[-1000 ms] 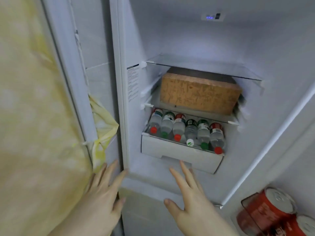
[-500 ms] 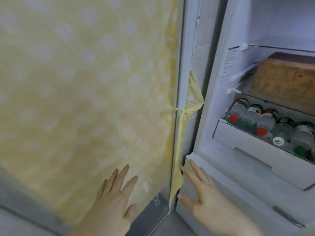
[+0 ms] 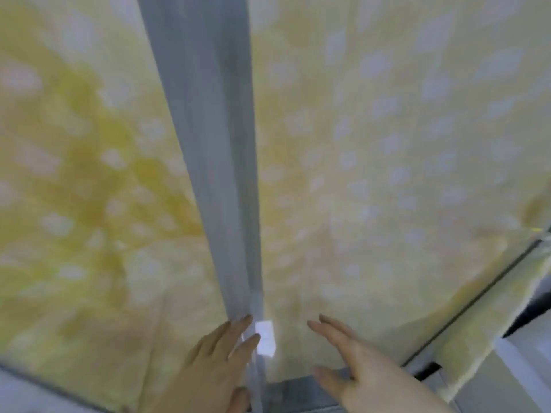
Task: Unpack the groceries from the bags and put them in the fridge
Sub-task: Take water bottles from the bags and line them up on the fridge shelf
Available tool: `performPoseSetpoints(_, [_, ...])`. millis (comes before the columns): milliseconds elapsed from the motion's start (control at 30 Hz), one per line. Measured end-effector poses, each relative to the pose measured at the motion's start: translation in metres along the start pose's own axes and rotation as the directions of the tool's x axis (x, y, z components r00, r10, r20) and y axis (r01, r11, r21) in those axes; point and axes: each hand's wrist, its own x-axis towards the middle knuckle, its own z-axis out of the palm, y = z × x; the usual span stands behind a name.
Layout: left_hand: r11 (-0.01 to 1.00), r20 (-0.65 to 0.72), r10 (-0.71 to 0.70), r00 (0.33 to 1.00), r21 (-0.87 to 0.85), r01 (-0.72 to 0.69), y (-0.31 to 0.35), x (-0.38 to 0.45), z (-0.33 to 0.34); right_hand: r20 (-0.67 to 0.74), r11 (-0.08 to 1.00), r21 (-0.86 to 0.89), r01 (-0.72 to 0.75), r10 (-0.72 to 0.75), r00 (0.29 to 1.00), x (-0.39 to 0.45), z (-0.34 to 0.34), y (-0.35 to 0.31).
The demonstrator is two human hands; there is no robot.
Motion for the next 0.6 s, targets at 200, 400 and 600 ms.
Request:
performPoseSetpoints(200, [0.822,0.004,-0.465,0.885,-0.369,0.433,-0.017,-0.057,-0.002,0.248,0.957,-0.133,0.257,-0.218,0.944,0.052,-0.011,-0.039])
performPoseSetpoints(400, [0.564,0.035,-0.769,0.638,-0.432,0.704,-0.006,-0.134,0.015,0.463,0.85,-0.102,0.517,-0.419,0.781,0.086,0.019,-0.093])
performPoseSetpoints(600, [0.293,0.043,-0.931,0.361,-0.5,0.815,0.012,-0.216,0.023,0.573,0.653,-0.056,0.756,-0.599,0.56,0.093,0.084,-0.162])
